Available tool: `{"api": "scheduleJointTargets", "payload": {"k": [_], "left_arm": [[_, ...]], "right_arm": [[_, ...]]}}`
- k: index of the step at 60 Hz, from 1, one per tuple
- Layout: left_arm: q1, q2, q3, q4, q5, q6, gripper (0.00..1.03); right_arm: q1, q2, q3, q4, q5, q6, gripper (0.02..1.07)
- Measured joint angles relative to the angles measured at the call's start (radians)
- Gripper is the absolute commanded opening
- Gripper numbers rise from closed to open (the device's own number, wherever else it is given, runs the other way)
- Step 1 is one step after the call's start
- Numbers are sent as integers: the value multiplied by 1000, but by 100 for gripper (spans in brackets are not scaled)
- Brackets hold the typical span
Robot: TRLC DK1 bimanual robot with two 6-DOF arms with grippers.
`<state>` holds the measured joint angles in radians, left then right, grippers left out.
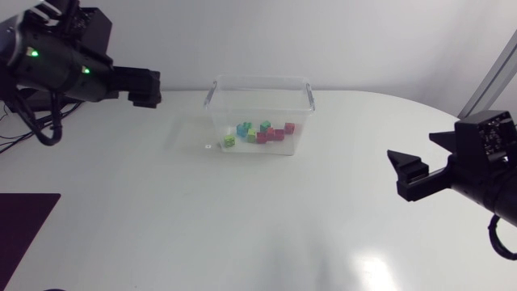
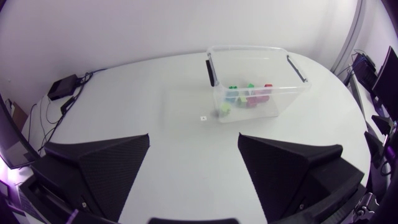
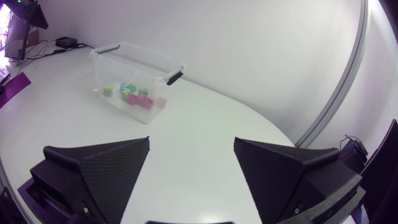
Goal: Place the duplo bricks in the container
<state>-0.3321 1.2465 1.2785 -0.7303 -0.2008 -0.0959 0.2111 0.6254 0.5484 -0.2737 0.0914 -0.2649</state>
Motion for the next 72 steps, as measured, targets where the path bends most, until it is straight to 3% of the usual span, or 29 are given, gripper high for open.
{"api": "scheduleJointTargets", "payload": {"k": [14,40,72], "left_arm": [[69,-80,-92,41,-7,100,99],[229,-290,-447,362,-11,285,99],[303,-460,-734,653,-10,420,99]], "right_arm": [[-60,-77,-30,8,2,0,102],[-105,-232,-99,14,3,0,102],[-175,-418,-185,-2,3,-12,102]]}}
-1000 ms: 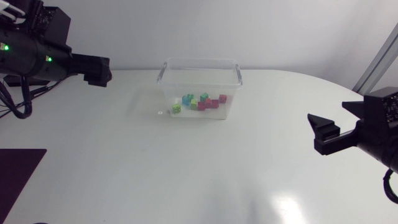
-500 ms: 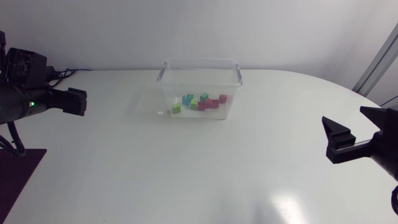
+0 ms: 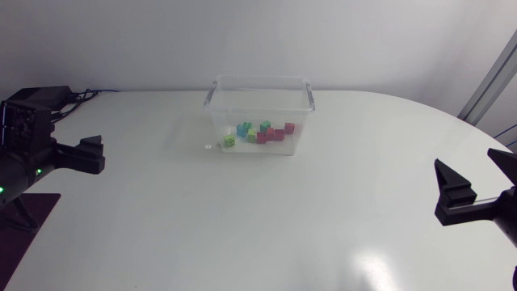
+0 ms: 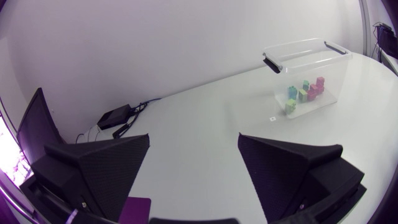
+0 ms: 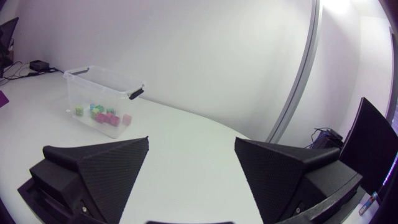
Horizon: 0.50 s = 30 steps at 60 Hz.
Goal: Place the duplo bricks in the container
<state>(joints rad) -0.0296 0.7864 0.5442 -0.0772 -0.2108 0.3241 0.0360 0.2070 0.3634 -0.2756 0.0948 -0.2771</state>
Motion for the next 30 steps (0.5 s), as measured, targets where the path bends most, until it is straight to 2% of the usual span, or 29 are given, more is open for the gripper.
{"api": "scheduleJointTargets", "payload": {"k": [12,30], "left_arm": [[29,-35,-81,70,0,38,99],[32,-107,-193,209,15,74,99]], "right_arm": [[-1,-50,-35,-13,0,0,102],[-14,-129,-100,-13,0,-7,102]]}}
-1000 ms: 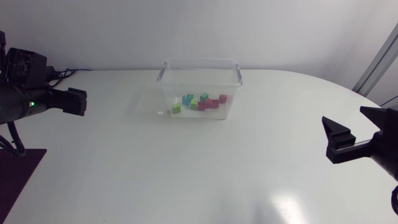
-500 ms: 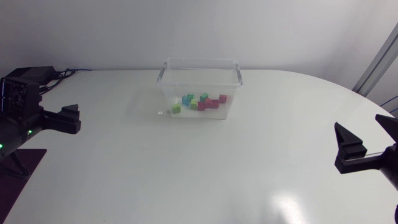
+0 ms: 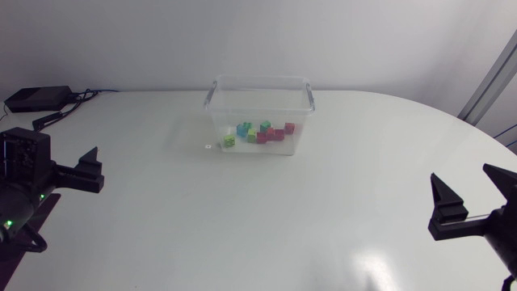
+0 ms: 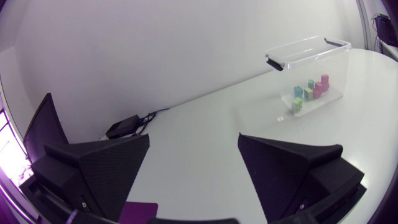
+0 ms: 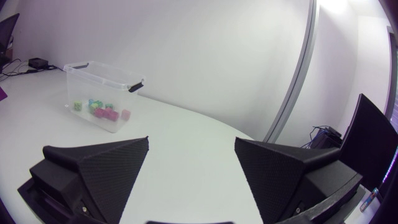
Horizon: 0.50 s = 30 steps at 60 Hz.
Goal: Place the duplo bricks in the container
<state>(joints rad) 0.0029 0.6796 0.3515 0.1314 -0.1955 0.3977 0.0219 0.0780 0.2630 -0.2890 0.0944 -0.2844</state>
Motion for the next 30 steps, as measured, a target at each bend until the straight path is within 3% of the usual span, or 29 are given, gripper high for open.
{"api": "scheduleJointTargets", "payload": {"k": [16,30], "left_arm": [[1,-8,-81,119,11,4,99],[1,-25,-123,148,11,7,99]], "right_arm": [[-5,-45,-17,0,0,0,102],[-5,-62,-40,5,0,0,102]]}}
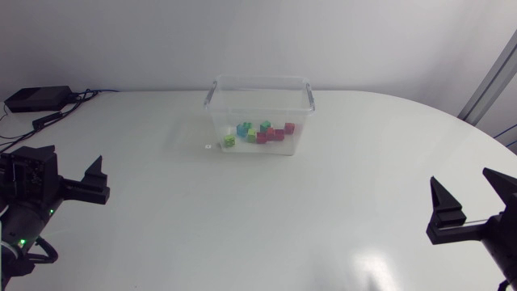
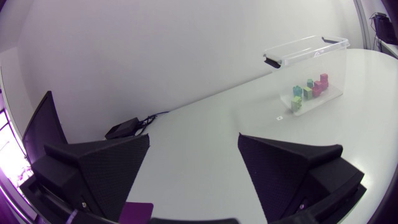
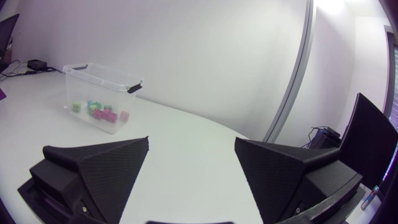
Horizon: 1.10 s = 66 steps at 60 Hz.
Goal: Place the duplo bricks in the container
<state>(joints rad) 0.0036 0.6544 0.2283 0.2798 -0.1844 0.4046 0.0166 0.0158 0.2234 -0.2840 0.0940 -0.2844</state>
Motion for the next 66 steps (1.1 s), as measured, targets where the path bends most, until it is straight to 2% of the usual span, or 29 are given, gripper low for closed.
{"api": "scheduleJointTargets", "payload": {"k": [34,66], "left_arm": [[0,-179,-67,6,14,-5,99],[0,-452,-147,-159,109,-206,99]], "right_arm": [[0,-4,-35,49,-12,3,102],[-6,-5,-131,170,-54,139,102]]}}
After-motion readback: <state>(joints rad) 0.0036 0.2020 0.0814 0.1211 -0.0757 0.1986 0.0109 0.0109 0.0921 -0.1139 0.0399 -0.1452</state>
